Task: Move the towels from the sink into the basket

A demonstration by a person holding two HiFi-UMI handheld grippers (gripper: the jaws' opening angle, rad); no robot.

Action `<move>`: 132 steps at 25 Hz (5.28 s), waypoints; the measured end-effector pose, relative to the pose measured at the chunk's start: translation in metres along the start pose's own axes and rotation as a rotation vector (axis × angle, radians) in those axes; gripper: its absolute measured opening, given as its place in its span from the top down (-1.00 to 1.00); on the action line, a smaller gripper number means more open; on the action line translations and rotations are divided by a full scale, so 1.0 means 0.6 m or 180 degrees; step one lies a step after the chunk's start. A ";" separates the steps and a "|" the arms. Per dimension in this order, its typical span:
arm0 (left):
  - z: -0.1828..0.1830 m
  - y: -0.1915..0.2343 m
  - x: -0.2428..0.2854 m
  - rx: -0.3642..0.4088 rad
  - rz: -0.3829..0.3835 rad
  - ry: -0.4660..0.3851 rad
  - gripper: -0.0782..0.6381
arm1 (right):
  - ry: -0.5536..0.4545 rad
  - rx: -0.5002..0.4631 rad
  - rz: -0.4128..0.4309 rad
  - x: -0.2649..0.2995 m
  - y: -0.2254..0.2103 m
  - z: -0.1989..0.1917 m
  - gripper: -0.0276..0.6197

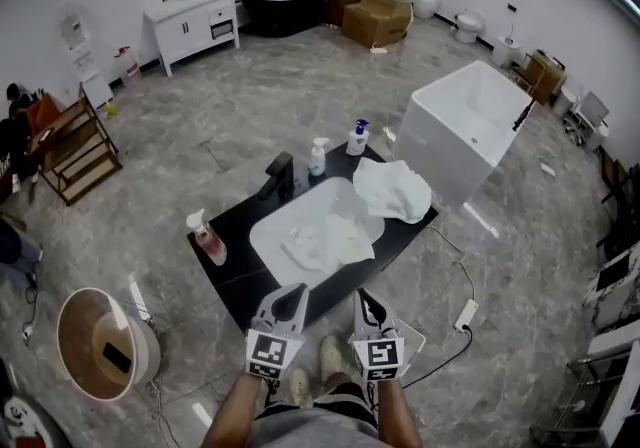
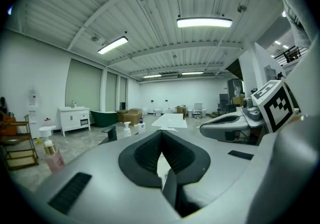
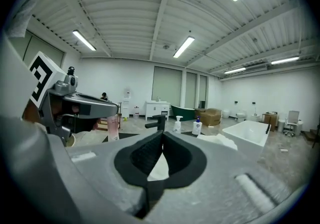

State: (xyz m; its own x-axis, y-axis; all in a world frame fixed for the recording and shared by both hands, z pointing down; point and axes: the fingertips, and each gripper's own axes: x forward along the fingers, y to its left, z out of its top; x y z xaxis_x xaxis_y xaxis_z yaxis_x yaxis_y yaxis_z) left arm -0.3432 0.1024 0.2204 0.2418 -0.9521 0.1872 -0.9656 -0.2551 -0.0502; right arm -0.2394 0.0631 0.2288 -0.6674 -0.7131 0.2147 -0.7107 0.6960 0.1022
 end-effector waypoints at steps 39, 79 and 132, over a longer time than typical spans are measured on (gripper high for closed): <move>-0.286 0.303 0.337 -0.0913 0.0995 0.0999 0.76 | 0.2479 0.0165 0.1431 0.660 -0.100 -0.474 -0.64; -0.129 0.314 0.252 -0.0423 0.0987 0.0524 0.76 | 0.1545 0.0092 0.1181 0.571 -0.103 -0.201 0.61; 0.022 -0.406 0.160 0.0163 -0.1326 0.0037 0.76 | 0.0564 0.0343 -0.1337 -0.344 -0.393 -0.081 0.61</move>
State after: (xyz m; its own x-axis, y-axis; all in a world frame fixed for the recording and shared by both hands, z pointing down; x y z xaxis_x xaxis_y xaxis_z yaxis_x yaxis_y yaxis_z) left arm -0.0833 0.0709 0.2375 0.6092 -0.7639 0.2129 -0.7794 -0.6263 -0.0165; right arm 0.0768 0.0502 0.2077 -0.2753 -0.8993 0.3397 -0.9366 0.3306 0.1162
